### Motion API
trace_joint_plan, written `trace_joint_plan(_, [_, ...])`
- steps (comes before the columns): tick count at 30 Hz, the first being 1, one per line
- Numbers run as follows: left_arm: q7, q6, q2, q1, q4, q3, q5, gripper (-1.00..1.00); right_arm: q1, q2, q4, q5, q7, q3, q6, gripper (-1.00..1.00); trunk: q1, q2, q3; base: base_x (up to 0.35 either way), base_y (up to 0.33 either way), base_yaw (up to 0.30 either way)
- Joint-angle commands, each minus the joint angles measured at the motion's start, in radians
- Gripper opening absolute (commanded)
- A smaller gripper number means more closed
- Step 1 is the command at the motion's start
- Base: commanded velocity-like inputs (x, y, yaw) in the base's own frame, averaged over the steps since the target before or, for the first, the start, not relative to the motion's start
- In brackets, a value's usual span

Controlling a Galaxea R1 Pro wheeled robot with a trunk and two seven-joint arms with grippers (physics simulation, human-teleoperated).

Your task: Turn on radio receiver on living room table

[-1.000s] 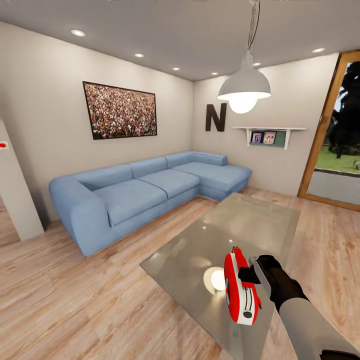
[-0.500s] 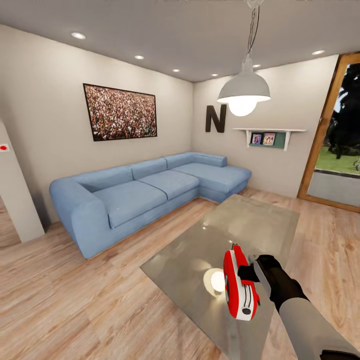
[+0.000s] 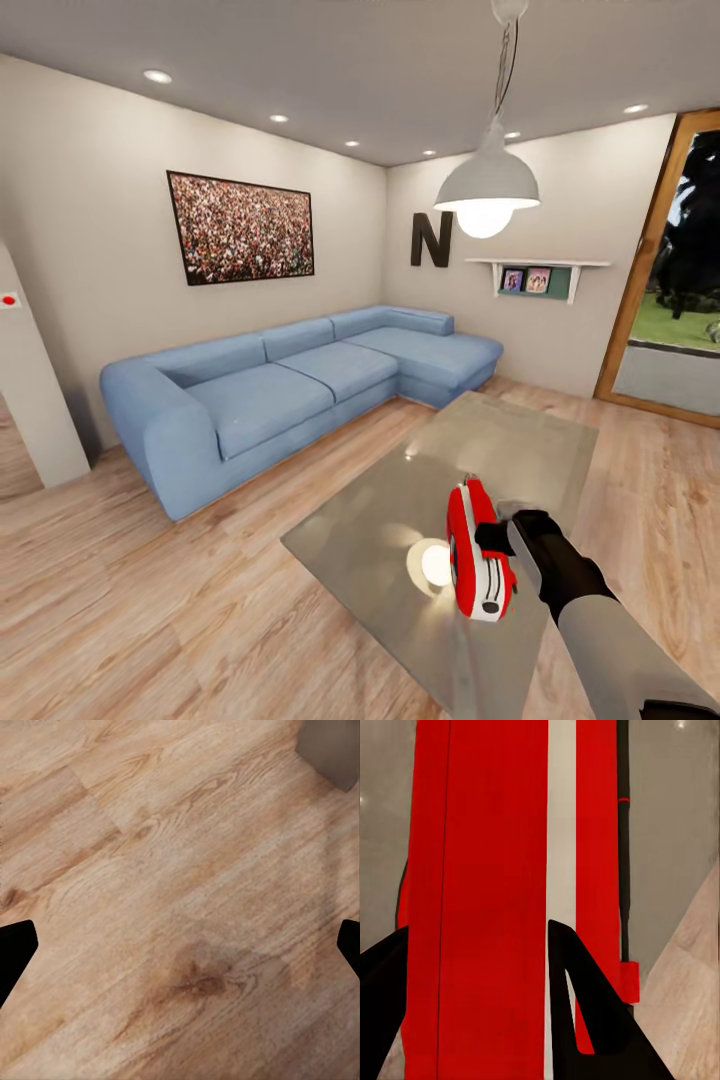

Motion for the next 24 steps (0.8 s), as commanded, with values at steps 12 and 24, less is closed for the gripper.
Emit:
trace_joint_plan(12, [0.000,0.000,0.000,0.000,0.000,0.000,0.000,1.00,0.000,-0.001,0.004,-0.005,0.005,-0.008,-0.055,-1.00,-0.046,0.084,0.038,0.000,0.000,0.000])
trace_joint_plan(24, [0.000,0.000,-0.001,0.000,0.000,0.000,0.000,1.00,0.000,-0.002,0.004,-0.003,0.006,-0.003,-0.055,-1.00,-0.092,0.168,0.075,0.000,0.000,0.000])
